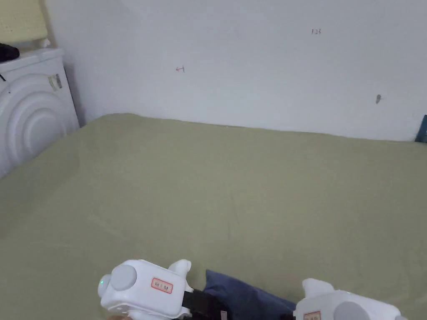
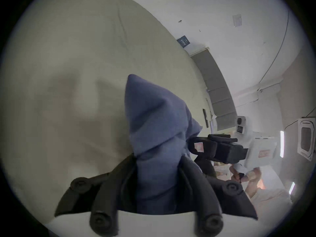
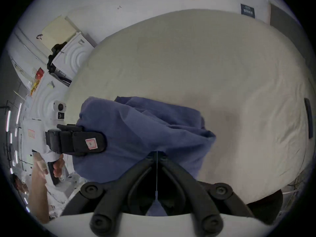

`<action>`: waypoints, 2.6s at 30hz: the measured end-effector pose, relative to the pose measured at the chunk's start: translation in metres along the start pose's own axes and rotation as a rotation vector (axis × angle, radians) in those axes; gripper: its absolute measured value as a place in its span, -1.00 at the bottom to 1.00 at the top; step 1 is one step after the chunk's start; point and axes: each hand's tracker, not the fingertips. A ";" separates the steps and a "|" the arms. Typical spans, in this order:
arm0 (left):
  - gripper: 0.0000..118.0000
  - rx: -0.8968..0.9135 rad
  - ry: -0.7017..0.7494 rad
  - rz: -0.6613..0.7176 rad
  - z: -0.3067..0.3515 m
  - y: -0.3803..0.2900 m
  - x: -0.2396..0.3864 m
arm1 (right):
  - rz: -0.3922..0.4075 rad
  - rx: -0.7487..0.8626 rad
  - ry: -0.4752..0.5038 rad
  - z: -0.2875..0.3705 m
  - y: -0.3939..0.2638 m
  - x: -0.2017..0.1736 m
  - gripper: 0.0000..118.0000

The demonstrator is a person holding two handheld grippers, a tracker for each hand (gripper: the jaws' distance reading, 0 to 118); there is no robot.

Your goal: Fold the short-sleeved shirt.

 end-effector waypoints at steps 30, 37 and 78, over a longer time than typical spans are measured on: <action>0.26 0.116 0.822 0.205 0.384 0.024 -0.248 | 0.071 -0.136 0.353 -0.190 0.039 -0.442 -0.97; -0.24 0.340 0.935 0.077 0.390 0.013 -0.107 | 0.137 -0.025 0.384 -0.129 0.053 -0.372 -0.97; 1.00 0.921 0.738 -0.420 -0.018 -0.073 0.270 | 0.126 0.884 -0.495 0.183 -0.035 0.159 0.99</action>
